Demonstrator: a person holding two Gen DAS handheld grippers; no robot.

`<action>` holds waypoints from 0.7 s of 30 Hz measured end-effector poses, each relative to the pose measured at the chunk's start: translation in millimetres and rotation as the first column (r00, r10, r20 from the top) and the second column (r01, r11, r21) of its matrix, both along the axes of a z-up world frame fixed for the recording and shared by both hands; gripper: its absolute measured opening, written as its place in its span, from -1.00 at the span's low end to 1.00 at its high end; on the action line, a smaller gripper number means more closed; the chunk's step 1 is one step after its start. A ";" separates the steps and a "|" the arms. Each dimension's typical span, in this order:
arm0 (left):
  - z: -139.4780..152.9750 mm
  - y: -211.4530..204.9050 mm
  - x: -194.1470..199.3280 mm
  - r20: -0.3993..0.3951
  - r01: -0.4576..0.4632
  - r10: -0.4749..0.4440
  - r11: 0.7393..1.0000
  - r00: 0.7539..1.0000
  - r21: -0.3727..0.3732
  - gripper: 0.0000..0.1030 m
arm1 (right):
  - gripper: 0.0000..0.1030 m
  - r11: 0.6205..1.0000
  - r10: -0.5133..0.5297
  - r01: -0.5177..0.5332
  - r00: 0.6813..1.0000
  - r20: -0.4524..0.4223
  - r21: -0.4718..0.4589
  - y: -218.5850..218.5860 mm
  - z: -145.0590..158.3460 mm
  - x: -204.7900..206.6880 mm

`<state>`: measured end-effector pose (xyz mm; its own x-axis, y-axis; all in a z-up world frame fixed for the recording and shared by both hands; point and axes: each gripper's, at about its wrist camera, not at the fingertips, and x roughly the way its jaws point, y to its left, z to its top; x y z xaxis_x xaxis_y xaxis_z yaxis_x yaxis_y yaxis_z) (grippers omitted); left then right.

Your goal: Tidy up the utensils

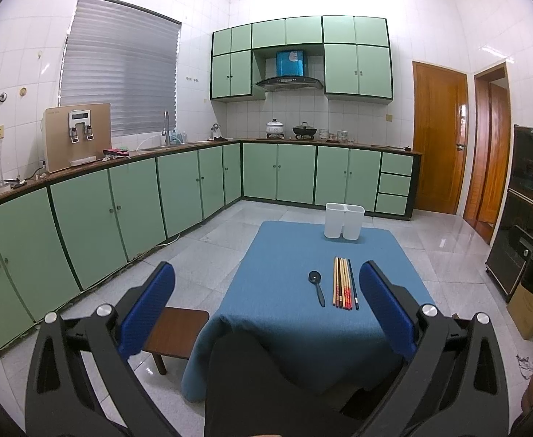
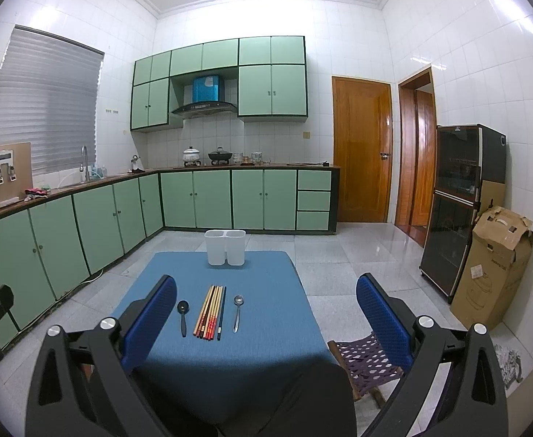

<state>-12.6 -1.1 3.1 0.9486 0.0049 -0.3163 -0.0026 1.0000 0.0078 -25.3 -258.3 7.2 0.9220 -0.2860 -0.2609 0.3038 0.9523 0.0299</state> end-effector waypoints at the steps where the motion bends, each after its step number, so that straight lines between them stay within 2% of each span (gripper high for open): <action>1: -0.2 -0.2 -0.2 -0.001 0.000 0.000 1.000 1.000 -0.001 0.90 | 0.88 1.000 0.000 0.000 1.000 0.001 0.000 0.3 0.2 -0.1; 21: -0.1 -0.5 -1.6 -0.001 -0.001 0.001 1.000 1.000 -0.003 0.90 | 0.88 1.000 0.001 -0.001 1.000 -0.001 -0.001 1.4 0.6 0.0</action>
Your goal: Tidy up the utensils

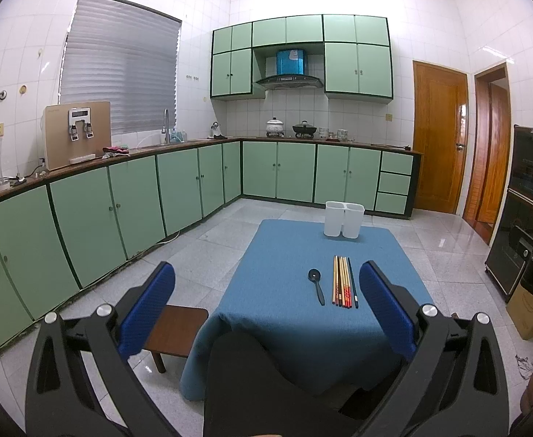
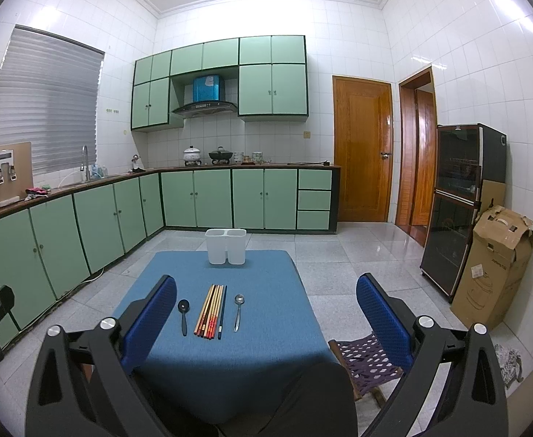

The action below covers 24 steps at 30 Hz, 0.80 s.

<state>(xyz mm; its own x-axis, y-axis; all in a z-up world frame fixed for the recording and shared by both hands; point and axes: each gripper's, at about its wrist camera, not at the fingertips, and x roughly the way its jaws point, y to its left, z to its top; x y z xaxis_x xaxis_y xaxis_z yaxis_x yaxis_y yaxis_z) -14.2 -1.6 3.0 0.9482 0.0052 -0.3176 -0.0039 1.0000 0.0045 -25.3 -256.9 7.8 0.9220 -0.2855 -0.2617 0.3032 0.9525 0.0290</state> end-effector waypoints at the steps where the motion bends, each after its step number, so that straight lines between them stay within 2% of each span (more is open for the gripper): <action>1: 0.1 -0.4 -0.4 0.000 0.000 0.000 1.000 1.000 -0.001 0.90 | 0.88 1.000 -0.001 0.001 1.000 0.001 0.000 -0.1 -0.6 0.0; 24: 1.2 0.7 0.0 -0.003 0.001 -0.001 1.000 1.000 -0.003 0.90 | 0.88 1.000 0.000 0.000 1.000 -0.001 0.002 0.6 -0.4 -0.3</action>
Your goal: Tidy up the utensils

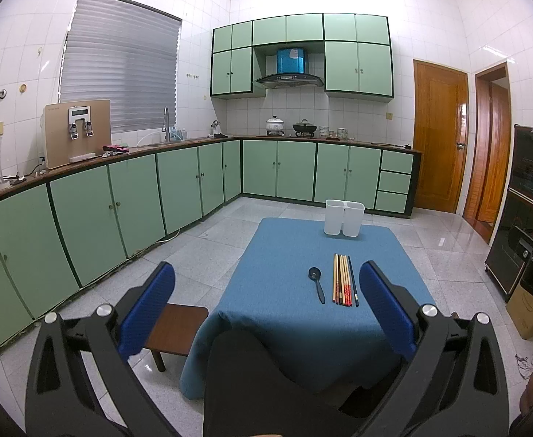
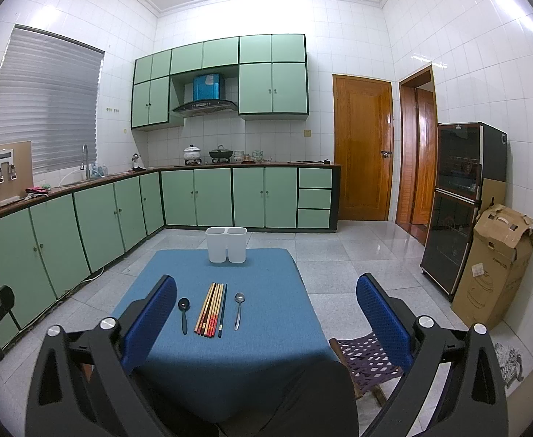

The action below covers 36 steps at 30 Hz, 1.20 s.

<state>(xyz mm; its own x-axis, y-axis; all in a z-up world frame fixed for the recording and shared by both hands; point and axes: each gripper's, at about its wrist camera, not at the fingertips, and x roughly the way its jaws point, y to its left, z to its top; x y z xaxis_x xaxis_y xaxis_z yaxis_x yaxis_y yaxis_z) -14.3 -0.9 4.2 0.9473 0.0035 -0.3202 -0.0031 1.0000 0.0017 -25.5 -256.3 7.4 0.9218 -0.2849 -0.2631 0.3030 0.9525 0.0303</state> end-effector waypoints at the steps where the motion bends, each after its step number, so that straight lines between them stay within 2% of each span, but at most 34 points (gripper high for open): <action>1: 0.0 0.0 0.0 0.000 0.000 0.000 1.000 1.000 0.000 0.90 | 0.88 1.000 0.001 -0.001 1.000 -0.001 0.000 -0.6 -0.1 0.2; 18: 0.4 1.2 1.1 -0.005 0.002 -0.002 1.000 1.000 -0.003 0.90 | 0.88 1.000 0.000 0.000 1.000 -0.004 0.001 0.1 -0.5 1.1; 23: -12.7 1.3 16.1 -0.037 0.027 -0.027 0.999 0.999 -0.017 0.90 | 0.88 1.000 0.002 -0.002 1.000 -0.019 0.004 -1.6 -11.5 12.1; 27: -33.1 1.6 58.5 -0.124 0.047 -0.049 0.999 0.991 -0.023 0.90 | 0.88 1.000 0.020 -0.021 0.997 -0.071 -0.006 -6.8 -32.4 39.7; 30: -60.2 -1.8 100.2 -0.214 0.058 -0.058 0.998 0.975 -0.006 0.90 | 0.88 0.998 0.064 -0.062 0.990 -0.122 0.022 -15.1 -53.6 69.7; 32: -83.1 -5.0 131.9 -0.297 0.100 -0.099 0.995 0.950 -0.012 0.90 | 0.88 0.996 0.082 -0.076 0.982 -0.168 0.042 -21.9 -69.4 92.9; 36: -127.8 -11.2 182.6 -0.404 0.132 -0.127 0.991 0.906 -0.015 0.90 | 0.88 0.988 0.127 -0.098 0.951 -0.280 0.117 -39.2 -109.9 147.2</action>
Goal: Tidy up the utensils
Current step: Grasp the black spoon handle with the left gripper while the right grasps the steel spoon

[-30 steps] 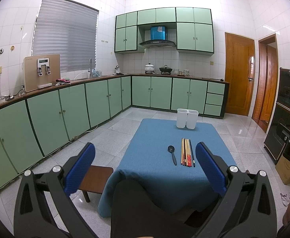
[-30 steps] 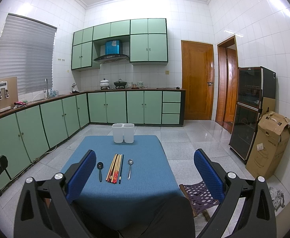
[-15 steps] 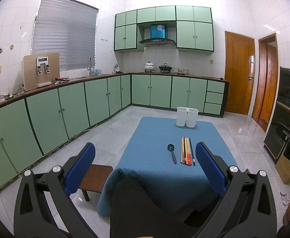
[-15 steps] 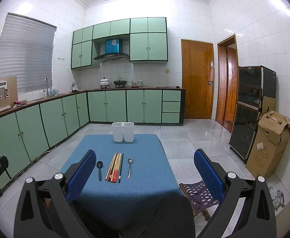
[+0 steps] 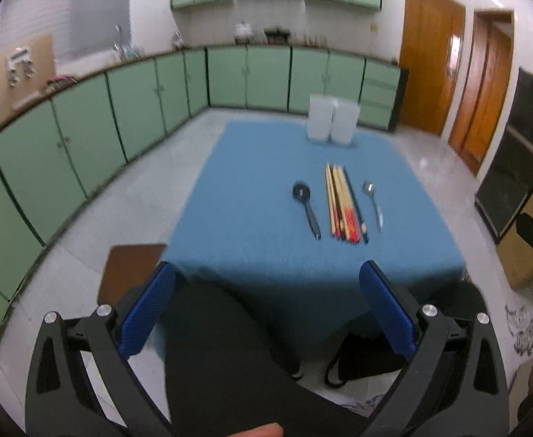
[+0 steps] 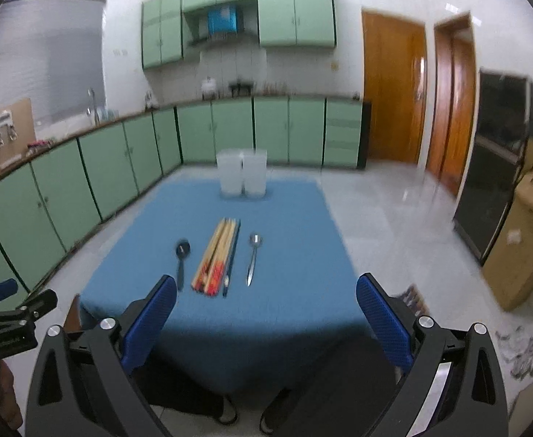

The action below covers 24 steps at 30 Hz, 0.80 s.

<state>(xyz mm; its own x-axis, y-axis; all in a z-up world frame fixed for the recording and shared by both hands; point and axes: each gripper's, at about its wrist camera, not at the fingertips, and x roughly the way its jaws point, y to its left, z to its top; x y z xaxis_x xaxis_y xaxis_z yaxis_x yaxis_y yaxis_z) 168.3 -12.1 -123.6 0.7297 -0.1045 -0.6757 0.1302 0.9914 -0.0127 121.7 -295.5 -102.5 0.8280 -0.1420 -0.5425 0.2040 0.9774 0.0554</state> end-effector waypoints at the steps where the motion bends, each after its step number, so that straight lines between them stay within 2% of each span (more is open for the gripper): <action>1: -11.6 -2.4 12.8 -0.025 0.003 -0.003 1.000 1.000 0.008 0.90 | 0.88 1.000 0.009 -0.009 0.999 -0.038 0.008 -2.9 -14.5 16.9; 7: -65.1 -17.2 79.2 -0.133 0.070 -0.072 0.997 0.989 -0.023 0.90 | 0.87 0.998 0.044 -0.037 0.979 -0.201 0.041 -13.1 -79.0 94.1; 11: -103.7 -35.7 122.6 -0.201 0.084 -0.078 0.996 0.976 0.021 0.90 | 0.73 0.996 0.066 -0.048 0.964 -0.256 0.076 -22.8 -119.3 139.4; 14: -123.9 -42.7 148.9 -0.253 0.084 -0.079 0.996 0.964 0.007 0.90 | 0.58 0.993 0.082 -0.055 0.956 -0.283 0.103 -30.1 -139.2 167.5; 17: -138.7 -53.3 171.8 -0.271 0.082 -0.075 0.997 0.960 0.014 0.90 | 0.48 0.988 0.110 -0.074 0.953 -0.284 0.133 -37.0 -152.4 182.8; 21: -149.9 -64.7 184.8 -0.279 0.092 -0.077 0.995 0.957 0.042 0.90 | 0.37 0.986 0.140 -0.108 0.946 -0.292 0.124 -36.2 -163.5 195.1; 24: -151.6 -71.9 191.4 -0.245 0.096 -0.074 0.992 0.967 0.078 0.91 | 0.29 0.983 0.169 -0.138 0.943 -0.288 0.123 -36.2 -170.3 202.5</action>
